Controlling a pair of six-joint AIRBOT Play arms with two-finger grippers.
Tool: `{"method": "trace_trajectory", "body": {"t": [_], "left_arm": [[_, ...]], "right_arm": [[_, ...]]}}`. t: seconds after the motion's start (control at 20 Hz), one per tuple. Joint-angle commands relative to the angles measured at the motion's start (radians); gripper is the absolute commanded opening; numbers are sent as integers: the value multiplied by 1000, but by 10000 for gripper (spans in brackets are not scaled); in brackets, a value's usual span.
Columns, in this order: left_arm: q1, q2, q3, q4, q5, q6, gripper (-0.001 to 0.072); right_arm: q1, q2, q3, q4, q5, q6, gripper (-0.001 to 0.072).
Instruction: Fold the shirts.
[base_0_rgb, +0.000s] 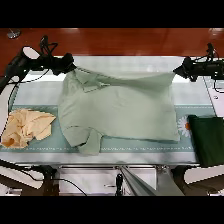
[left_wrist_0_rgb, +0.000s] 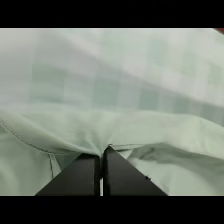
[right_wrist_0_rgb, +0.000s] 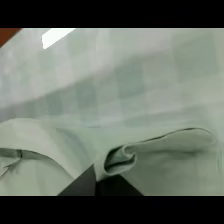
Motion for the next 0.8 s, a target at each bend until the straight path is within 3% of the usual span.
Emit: {"method": "trace_trajectory", "body": {"t": [0.0, 0.2, 0.25, 0.35, 0.55, 0.6, 0.65, 0.7, 0.75], "left_arm": [[50, -11, 55, -50, -176, 39, 29], [122, -26, 66, -14, -460, 87, 29], [124, -31, 58, 11, -520, 137, 28], [121, -33, 25, 105, -581, 151, 29], [110, -34, -62, 123, -585, 140, 29], [111, -35, -67, 124, -594, 124, 32], [116, -34, -62, 124, -608, 114, 186], [125, -33, -50, 131, -641, 99, 598], [134, -33, -29, 167, -690, 73, 700]], "right_arm": [[-40, -8, 14, -46, 138, 19, 19], [-71, -6, -1, -241, 352, 13, 19], [-57, -6, -25, -296, 372, 13, 19], [-22, -6, -85, -378, 358, 16, 19], [32, -6, -157, -400, 234, 61, 22], [40, -5, -157, -391, 219, 71, 140], [44, -2, -153, -374, 223, 84, 468], [40, 2, -138, -375, 251, 95, 633], [28, 9, -116, -381, 289, 105, 634]]}}
